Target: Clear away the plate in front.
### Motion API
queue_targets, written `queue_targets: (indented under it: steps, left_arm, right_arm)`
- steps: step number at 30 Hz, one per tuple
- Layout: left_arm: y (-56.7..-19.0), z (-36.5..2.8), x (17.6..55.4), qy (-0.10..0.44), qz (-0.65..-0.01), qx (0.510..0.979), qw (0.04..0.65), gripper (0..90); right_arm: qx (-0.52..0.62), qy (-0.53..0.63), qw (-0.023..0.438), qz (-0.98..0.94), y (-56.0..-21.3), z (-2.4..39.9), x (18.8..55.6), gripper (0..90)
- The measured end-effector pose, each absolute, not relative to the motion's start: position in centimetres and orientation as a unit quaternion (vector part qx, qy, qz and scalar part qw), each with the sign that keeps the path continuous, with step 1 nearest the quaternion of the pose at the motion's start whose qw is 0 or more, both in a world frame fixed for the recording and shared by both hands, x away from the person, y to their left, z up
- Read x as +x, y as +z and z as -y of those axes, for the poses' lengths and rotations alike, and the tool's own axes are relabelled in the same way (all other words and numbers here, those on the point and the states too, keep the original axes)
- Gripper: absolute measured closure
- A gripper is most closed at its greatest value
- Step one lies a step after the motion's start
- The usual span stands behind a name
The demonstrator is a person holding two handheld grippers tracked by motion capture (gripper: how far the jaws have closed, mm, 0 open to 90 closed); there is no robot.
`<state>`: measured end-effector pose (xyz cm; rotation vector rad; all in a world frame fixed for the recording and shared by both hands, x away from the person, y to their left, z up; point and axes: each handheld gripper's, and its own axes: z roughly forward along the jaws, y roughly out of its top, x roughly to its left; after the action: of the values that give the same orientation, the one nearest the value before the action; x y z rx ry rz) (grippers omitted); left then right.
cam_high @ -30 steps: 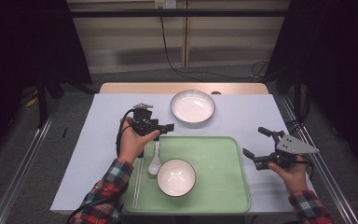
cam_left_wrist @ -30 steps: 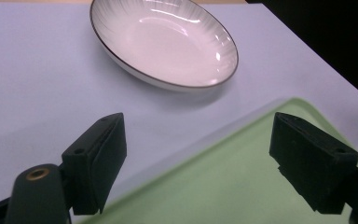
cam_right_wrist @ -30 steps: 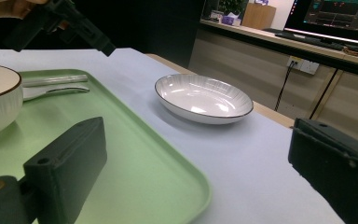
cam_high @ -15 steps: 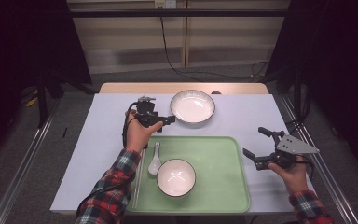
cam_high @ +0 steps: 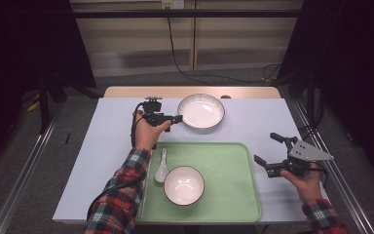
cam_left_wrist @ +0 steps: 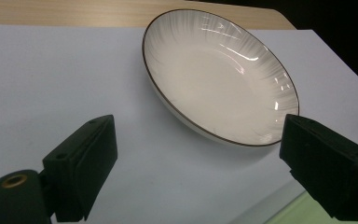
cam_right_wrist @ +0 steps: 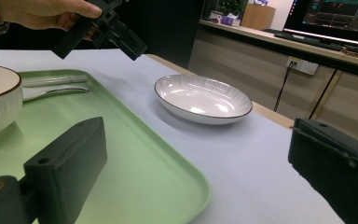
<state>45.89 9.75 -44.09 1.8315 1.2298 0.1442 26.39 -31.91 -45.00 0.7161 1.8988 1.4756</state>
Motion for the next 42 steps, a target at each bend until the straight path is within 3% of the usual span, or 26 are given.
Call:
queue_targets:
  steps: [12,31,42]
  left_arm:
    - [-44.6,-9.6,48.1,0.060,-0.533,0.712,0.454,11.1]
    - [-46.2,-8.3,50.8,0.076,-0.554,0.710,0.428,12.0]
    - [-46.6,-7.4,52.1,0.068,-0.556,0.708,0.430,22.5]
  right_arm:
    - [0.276,0.562,0.309,-0.716,-45.0,31.8,26.3,3.7]
    - [0.270,0.560,0.308,-0.720,-45.0,31.9,26.3,3.7]
    - [0.269,0.560,0.310,-0.719,-45.0,32.0,26.3,3.7]
